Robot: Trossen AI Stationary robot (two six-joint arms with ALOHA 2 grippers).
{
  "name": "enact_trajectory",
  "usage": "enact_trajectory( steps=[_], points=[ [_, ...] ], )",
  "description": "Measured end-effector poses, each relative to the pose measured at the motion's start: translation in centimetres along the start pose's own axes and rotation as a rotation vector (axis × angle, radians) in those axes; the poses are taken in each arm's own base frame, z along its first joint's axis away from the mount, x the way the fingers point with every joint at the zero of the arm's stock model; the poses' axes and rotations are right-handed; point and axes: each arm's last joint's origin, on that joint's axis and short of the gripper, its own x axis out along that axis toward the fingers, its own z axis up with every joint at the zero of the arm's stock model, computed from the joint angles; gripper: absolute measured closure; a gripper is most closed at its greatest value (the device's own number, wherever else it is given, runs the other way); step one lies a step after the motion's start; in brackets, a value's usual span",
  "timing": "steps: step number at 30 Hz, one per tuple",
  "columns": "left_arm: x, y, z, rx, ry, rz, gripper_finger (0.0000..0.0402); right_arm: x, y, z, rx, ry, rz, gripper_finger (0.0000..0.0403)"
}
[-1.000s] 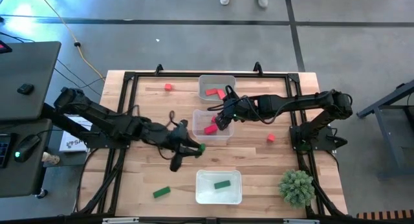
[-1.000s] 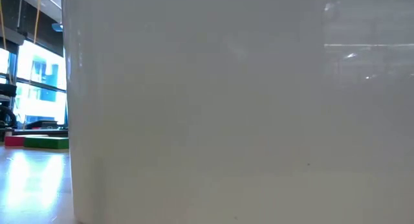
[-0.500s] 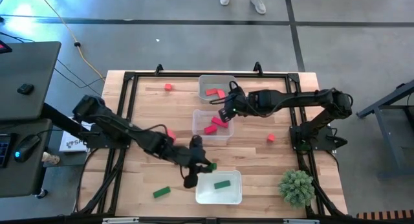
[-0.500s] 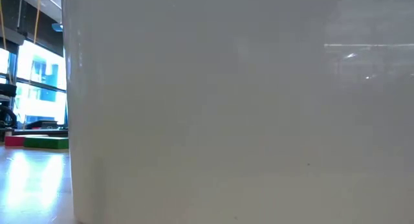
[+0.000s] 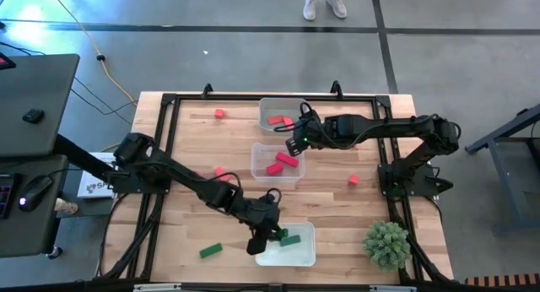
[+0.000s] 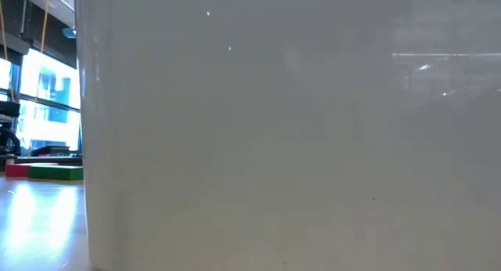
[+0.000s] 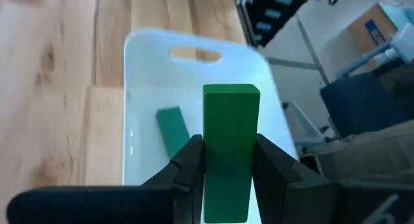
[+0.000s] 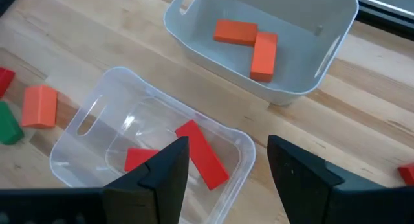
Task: Sort & place blocks by color
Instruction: Put the green block into the white bin
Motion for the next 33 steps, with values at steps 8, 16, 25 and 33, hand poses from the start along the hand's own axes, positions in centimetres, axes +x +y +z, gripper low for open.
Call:
enact_trajectory(
  steps=[8, 16, 25, 33],
  points=[
    [1.4, 1.5, -1.0, -0.043, 0.084, 0.010, 0.0327, -0.1, 0.2, -0.3, 0.006, 0.018, 0.015, 0.0204],
    [2.4, 1.4, -2.4, -0.042, 0.154, 0.003, 0.0327, -0.3, 0.5, -0.6, 0.015, 0.018, 0.020, 0.0204],
    [3.0, 1.4, -2.8, -0.048, 0.171, -0.011, 0.0303, -0.3, 0.4, -0.7, 0.038, 0.038, 0.025, 0.0204],
    [3.0, 1.3, -2.7, -0.048, 0.169, -0.017, 0.0260, -0.3, 0.4, -0.9, 0.034, 0.105, 0.056, 0.0204]
  ],
)
